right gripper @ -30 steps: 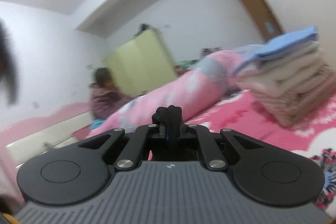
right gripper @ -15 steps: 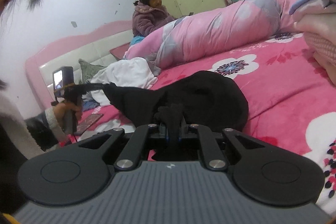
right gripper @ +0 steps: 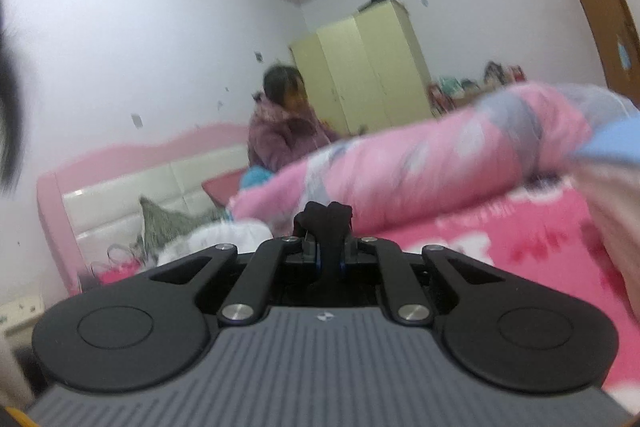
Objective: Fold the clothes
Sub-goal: 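Lift the black T-shirt with both grippers and shake it out in the air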
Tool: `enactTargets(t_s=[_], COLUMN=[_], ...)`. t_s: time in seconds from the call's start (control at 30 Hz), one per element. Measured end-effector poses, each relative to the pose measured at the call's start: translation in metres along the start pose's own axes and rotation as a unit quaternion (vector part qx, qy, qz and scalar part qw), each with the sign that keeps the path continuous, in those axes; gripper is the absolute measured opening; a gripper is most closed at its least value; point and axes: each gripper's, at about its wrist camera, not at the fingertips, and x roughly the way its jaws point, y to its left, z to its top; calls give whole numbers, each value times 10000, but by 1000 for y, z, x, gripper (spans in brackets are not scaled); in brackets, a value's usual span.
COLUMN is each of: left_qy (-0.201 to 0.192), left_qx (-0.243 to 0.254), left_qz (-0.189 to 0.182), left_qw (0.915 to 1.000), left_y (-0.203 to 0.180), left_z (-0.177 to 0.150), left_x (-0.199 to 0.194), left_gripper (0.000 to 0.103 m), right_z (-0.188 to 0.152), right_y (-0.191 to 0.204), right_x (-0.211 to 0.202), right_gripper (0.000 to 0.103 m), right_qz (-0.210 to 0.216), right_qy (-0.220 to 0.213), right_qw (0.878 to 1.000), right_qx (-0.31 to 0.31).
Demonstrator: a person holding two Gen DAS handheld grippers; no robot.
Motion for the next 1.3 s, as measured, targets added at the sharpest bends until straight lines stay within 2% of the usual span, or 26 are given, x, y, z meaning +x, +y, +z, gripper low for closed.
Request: enactTargets(t_s=[0.03,0.07,0.1,0.17,0.2,0.23,0.27,0.33,0.37,0.4,0.47,0.53,0.6,0.67,0.77,0.83,0.9,0.93,0.97,1.03,1.13,1.23,1.3], left_qy=[149,261,355,429,410,376,349,369,391,407,383,281,48,-252,-694,-957,-1173,-1291,-1375,-1390,-1106,-549,-111], left_qx=[166,329,484,730,761,672,542,79,-128,-252,-319,-477,-833,-1249,-1635,-1736,-1763,-1746,-1708,-1656,-1696,-1825,-1904], left_qz=[-234,-246,-217,81,242,357,467,640,723,785,769,437,-166,-888,-2122,-2902,-3501,-3677,-3771,-3746,-3581,-3196,-2878], left_qw=[9995,9988,9980,9964,9960,9964,9968,9972,9965,9958,9958,9975,9964,9879,9609,9362,9125,9042,8998,9016,9115,9282,9385], left_y=[-11,-21,-31,-43,-45,-42,-38,-23,-15,-8,2,6,7,7,-4,-15,-25,-28,-31,-33,-28,-19,-14], left_z=[-3,-6,-8,-7,-2,3,9,21,27,32,40,51,65,82,110,129,143,146,147,142,121,86,56], left_x=[7,16,25,42,49,54,58,64,66,66,60,46,29,10,-15,-29,-40,-45,-49,-51,-40,-25,-17], left_gripper=[97,97,96,85,73,68,57,25,15,6,6,5,5,5,5,5,5,5,5,5,5,5,5], right_z=[11,21,30,47,54,61,67,74,77,79,82,84,89,103,139,167,197,208,218,233,228,197,162], right_y=[3,7,12,21,26,31,36,43,47,49,48,45,39,32,26,28,37,43,50,62,81,94,102], right_x=[11,21,31,50,57,62,67,68,68,67,64,59,49,32,11,0,-5,-2,2,12,51,104,150], right_gripper=[6,6,6,6,6,5,5,5,5,5,5,5,5,5,5,5,5,5,5,5,5,5,5], right_qz=[4,2,17,60,69,63,39,23,18,-2,-104,-280,-461,-618,-893,-950,-919,-891,-861,-781,-651,-298,50], right_qy=[-20,-33,-33,-23,-8,1,-23,-107,-150,-189,-263,-341,-542,-866,-1291,-1521,-1685,-1689,-1666,-1566,-1078,-488,64], right_qw=[10000,10000,9999,9999,9999,9999,9998,9997,9996,9996,9994,9989,9974,9943,9873,9830,9796,9789,9785,9783,9809,9839,9845], right_qx=[-40,-88,-108,-127,-124,-134,-172,-210,-225,-226,-217,-177,-133,-104,-228,-380,-595,-724,-859,-1112,-1481,-1696,-1751])
